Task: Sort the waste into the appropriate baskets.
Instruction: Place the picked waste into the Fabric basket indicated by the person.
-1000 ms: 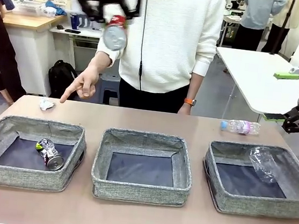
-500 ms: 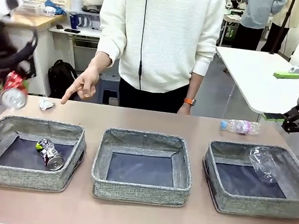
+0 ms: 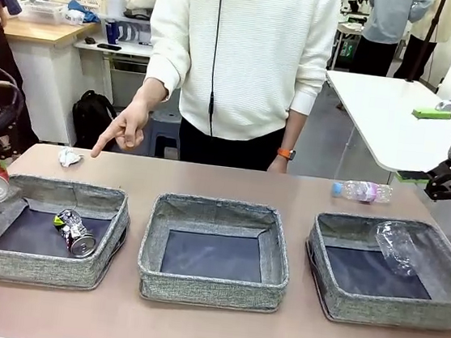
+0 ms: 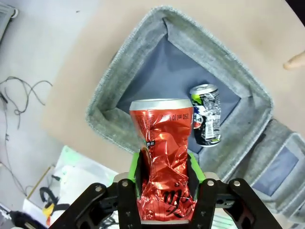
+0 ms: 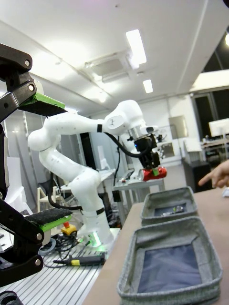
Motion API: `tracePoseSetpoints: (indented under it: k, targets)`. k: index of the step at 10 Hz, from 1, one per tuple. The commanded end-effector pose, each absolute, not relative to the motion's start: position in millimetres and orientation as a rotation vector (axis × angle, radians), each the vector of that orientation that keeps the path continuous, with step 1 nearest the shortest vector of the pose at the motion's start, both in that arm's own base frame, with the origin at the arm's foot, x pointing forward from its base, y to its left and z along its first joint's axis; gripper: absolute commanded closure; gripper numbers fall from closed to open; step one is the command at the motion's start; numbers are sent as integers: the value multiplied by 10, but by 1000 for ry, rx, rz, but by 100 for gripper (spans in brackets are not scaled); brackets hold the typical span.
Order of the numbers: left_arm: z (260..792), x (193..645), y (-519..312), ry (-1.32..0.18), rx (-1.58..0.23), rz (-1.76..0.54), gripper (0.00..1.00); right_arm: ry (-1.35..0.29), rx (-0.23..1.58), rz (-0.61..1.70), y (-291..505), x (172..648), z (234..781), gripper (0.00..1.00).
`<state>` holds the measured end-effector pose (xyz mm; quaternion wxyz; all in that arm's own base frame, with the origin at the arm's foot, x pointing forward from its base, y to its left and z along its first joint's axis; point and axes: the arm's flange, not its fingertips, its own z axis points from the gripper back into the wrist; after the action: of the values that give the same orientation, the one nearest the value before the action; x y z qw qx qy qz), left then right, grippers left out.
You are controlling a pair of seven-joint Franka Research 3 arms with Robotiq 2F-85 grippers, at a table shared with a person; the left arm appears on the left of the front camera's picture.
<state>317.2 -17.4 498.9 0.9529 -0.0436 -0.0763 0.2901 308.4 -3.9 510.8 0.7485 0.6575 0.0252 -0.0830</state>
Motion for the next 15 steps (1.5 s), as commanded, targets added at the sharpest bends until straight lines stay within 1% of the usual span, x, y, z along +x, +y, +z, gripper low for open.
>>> tracePoseSetpoints:
  k: [1,2,4,5,10,12,13,14,15]
  targets:
    - [4918,3207,-340,-185,-154,589,56,35,1463,-162,-20,3104,5120,0]
    - [4896,3253,-443,-182,-192,572,56,35,1463,-162,-20,3104,5120,0]
    - [4819,3348,-625,-160,-179,539,56,35,1463,-162,-20,3104,5120,0]
    - [4782,3377,-657,-148,-165,516,0,35,1463,-162,-20,3104,5120,0]
    - [4865,3367,-543,-176,-169,554,0,35,1463,-162,-20,3104,5120,0]
    - [4924,3367,-520,-182,-200,551,0,35,1463,-162,-20,3104,5120,0]
    - [4955,3359,-523,-162,-244,531,0,35,1463,-162,-20,3104,5120,0]
    - [5045,3333,-526,-102,-378,472,0,35,1463,-162,-20,3104,5120,0]
    - [5262,3293,-537,-15,-657,356,0,35,1463,-162,-20,3104,5120,0]
